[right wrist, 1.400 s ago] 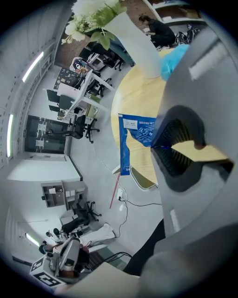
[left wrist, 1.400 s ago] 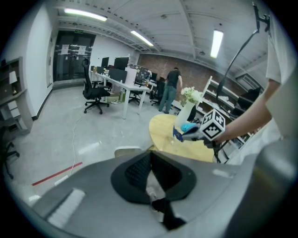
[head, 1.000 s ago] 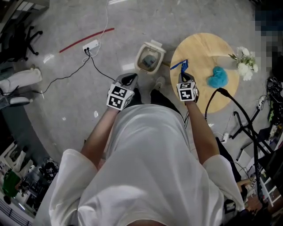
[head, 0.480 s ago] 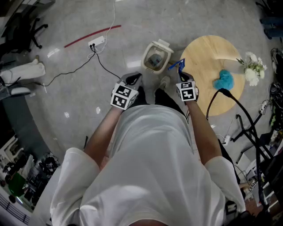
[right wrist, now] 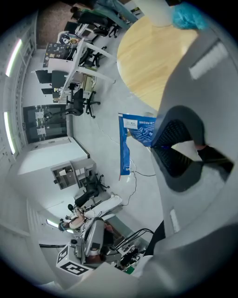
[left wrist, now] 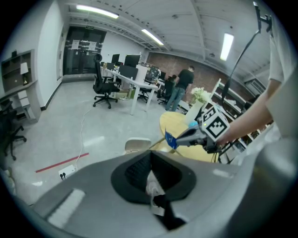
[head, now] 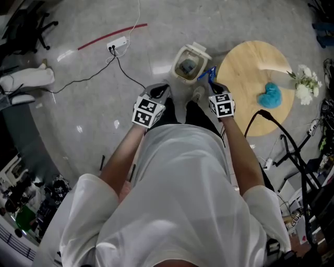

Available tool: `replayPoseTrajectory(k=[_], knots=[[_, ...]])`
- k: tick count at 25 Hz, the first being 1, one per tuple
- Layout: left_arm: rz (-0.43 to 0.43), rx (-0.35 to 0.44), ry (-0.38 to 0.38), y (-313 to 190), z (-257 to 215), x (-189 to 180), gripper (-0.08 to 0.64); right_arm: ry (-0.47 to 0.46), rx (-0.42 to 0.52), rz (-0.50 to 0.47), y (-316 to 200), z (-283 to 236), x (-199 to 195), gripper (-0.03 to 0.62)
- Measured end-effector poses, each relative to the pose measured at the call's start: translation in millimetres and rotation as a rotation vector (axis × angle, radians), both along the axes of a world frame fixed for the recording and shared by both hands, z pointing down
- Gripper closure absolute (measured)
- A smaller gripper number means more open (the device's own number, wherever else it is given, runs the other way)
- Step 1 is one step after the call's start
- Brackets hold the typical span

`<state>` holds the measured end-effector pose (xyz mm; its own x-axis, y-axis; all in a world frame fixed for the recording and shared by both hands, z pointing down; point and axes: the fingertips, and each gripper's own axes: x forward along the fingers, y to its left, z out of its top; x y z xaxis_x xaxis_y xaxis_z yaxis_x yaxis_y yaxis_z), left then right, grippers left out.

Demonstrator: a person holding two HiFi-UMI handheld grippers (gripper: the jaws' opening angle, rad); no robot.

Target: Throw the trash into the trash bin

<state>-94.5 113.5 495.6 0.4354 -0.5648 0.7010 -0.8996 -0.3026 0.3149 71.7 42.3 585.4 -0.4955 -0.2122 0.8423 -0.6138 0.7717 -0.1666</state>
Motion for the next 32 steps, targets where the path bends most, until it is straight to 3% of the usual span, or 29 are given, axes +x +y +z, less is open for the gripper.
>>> replayPoseTrajectory(k=[10,32], knots=[[-0.030,-0.014,0.007,1.5,15.8,-19.2,0.555,-0.078,-0.075,0.000,9.8,7.4,-27.6,0.588],[-0.112,-0.072,-0.004,-2.3,87.0,-38.4,0.555,-0.091,-0.155,0.099,3.8,78.4,-47.0,0.587]])
